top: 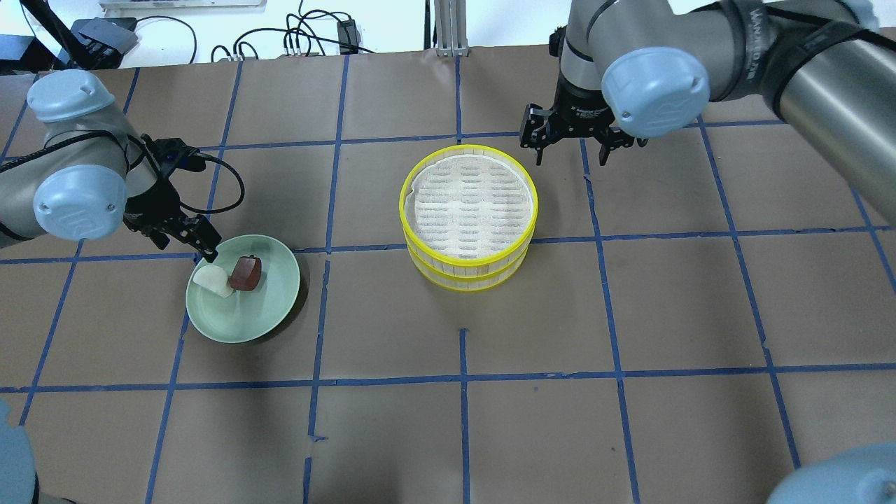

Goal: Place buns in different layers of steamer
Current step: 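Grasp the white bun with the left gripper while the right lifts the top tier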

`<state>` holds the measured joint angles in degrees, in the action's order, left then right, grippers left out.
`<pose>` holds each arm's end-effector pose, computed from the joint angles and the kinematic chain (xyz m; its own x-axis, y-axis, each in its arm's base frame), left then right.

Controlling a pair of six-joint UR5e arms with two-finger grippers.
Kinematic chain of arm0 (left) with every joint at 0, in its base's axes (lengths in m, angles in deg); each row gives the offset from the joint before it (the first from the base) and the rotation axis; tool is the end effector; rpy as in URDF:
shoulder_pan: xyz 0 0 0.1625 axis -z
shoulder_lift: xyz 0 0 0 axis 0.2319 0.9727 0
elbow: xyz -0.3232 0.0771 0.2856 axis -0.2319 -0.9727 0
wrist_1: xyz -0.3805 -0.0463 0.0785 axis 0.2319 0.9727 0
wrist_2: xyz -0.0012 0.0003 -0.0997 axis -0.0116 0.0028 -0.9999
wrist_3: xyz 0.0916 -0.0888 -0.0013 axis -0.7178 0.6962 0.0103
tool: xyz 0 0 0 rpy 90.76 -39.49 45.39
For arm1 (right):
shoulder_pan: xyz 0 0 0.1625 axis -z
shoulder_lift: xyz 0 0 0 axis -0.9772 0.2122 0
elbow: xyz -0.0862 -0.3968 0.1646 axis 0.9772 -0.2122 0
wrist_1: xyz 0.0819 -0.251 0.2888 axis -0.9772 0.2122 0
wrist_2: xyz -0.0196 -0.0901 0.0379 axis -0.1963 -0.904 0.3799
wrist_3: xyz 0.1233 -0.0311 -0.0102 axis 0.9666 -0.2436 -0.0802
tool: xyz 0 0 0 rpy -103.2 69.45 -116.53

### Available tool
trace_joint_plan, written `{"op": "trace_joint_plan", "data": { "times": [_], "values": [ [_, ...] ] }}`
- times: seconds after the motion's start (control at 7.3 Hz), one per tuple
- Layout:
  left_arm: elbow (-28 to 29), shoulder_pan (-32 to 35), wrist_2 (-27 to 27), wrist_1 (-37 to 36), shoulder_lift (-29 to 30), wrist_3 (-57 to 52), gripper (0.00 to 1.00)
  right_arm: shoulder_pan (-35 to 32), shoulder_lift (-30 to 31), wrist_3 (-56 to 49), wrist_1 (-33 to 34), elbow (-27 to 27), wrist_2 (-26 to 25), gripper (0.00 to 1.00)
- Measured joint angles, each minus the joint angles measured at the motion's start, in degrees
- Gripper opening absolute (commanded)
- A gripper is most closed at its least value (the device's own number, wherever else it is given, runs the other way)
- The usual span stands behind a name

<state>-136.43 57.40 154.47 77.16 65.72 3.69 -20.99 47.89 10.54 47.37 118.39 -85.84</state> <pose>0.0504 -0.5152 0.2321 -0.9546 0.2963 0.0305 0.2965 0.9354 0.1927 0.2205 -0.5695 0.3268 -0.9972 0.0722 0.0169 0.0724 0.9973 0.0105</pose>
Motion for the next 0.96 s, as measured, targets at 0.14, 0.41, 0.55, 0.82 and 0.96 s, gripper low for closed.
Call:
{"op": "trace_joint_plan", "data": {
  "times": [0.14, 0.41, 0.55, 0.82, 0.96],
  "values": [
    [-1.18, -0.03, -0.41, -0.14, 0.07, -0.06, 0.89, -0.7, -0.48, 0.45, 2.79, 1.49, 0.07, 1.0],
    [-2.19, -0.05, -0.59, -0.23, 0.12, -0.23, 0.84, -1.5, -1.3, 1.49, 4.66, 2.79, 0.31, 1.0],
    [-2.25, -0.05, -0.44, -0.42, 0.12, -0.37, 0.85, -1.93, -2.29, 1.93, 5.63, 3.28, 0.2, 0.92],
    [-2.21, -0.11, -0.03, -2.68, 1.04, -0.63, 0.84, -2.28, -3.22, 2.47, 7.38, 3.82, -0.04, 0.21],
    [-2.23, -0.19, 0.02, -3.96, 1.65, -0.7, 0.84, -2.31, -3.25, 2.86, 7.37, 3.97, 0.01, 0.07]
  ]
}}
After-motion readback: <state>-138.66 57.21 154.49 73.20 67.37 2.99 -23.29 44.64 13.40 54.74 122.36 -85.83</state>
